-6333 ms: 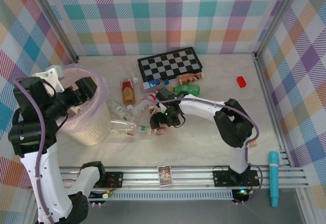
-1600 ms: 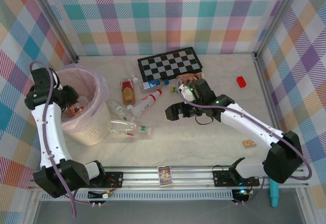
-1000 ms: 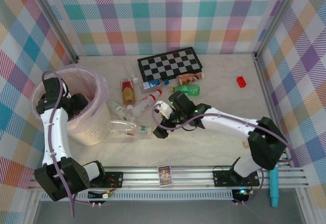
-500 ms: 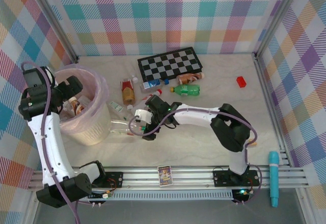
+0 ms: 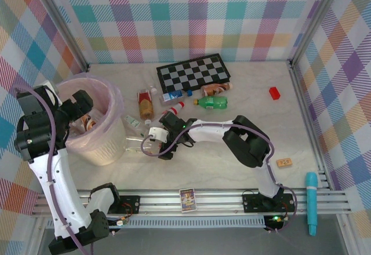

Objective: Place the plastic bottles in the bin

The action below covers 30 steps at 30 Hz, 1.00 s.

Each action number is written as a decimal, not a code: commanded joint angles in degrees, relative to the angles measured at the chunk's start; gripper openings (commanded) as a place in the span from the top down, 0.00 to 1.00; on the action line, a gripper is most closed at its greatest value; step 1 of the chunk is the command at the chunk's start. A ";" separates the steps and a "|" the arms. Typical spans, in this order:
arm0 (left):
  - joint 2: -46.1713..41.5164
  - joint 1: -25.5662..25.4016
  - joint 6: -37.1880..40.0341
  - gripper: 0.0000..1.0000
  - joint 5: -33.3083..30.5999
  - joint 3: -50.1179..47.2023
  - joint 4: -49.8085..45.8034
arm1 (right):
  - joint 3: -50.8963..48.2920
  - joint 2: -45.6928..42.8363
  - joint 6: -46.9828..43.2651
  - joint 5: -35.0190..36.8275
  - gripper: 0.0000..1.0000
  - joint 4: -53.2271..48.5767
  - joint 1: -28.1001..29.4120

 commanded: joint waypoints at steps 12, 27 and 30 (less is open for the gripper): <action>-1.90 -0.64 -3.94 0.01 4.53 -1.14 2.56 | -2.57 -1.39 1.75 -0.52 0.28 2.95 0.65; -4.02 -0.63 -6.51 0.03 5.61 -0.70 4.13 | -9.32 -9.61 4.37 0.38 0.52 1.66 0.75; -4.30 -0.66 -7.36 0.03 6.04 -0.59 4.83 | -9.91 -10.67 4.75 0.47 0.55 1.28 0.66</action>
